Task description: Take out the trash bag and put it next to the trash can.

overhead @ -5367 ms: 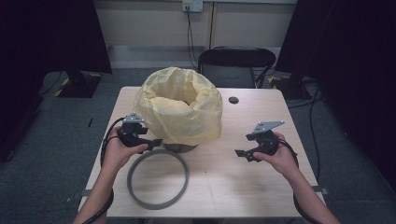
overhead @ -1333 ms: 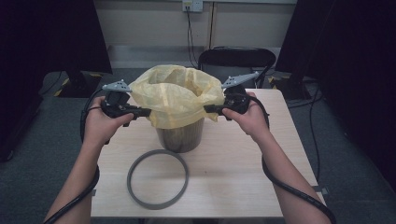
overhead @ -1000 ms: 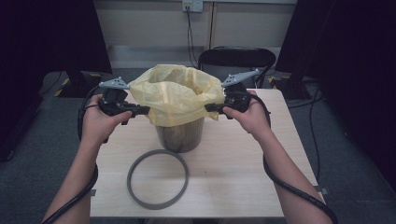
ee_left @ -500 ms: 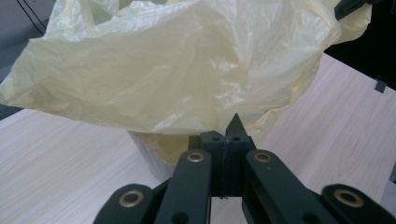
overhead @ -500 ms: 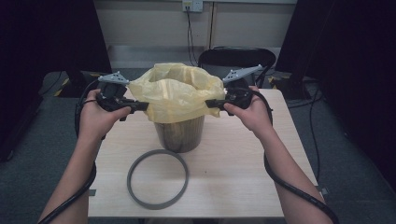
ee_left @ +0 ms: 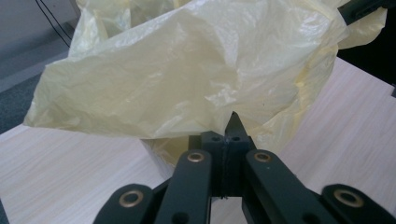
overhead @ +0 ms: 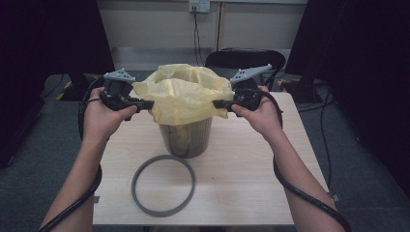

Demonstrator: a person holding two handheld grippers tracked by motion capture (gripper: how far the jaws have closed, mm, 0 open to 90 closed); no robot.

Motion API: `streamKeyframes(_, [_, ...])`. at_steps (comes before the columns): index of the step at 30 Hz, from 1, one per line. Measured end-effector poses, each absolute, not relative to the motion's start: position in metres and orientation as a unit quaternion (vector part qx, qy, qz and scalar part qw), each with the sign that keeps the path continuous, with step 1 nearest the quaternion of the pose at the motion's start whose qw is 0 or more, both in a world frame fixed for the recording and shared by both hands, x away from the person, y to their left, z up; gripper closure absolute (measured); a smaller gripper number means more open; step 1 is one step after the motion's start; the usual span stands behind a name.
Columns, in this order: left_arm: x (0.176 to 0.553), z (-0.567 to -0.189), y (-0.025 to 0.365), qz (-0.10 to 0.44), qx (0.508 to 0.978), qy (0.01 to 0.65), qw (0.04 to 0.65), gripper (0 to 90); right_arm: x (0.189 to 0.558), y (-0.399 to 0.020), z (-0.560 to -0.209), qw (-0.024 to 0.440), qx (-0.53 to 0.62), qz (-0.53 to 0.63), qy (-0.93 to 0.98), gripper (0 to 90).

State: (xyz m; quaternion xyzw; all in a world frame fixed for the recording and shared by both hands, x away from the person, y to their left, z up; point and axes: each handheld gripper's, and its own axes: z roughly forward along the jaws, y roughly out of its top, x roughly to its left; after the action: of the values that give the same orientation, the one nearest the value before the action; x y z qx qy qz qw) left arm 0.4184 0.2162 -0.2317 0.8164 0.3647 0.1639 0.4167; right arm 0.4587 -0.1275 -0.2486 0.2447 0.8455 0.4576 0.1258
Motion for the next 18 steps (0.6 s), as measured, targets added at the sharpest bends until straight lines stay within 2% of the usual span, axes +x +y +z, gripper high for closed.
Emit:
streamKeyframes(8, [0.424, -0.228, 0.21, 0.176, 0.814, 0.362, 0.418, 90.0, 0.462, -0.122, -0.245, 0.14, 0.235, 0.461, 0.844, 83.9])
streamKeyframes(18, [0.436, -0.216, 0.206, 0.185, 0.804, 0.369, 0.428, 90.0, 0.47, -0.116, -0.242, 0.136, 0.221, 0.466, 0.846, 84.2])
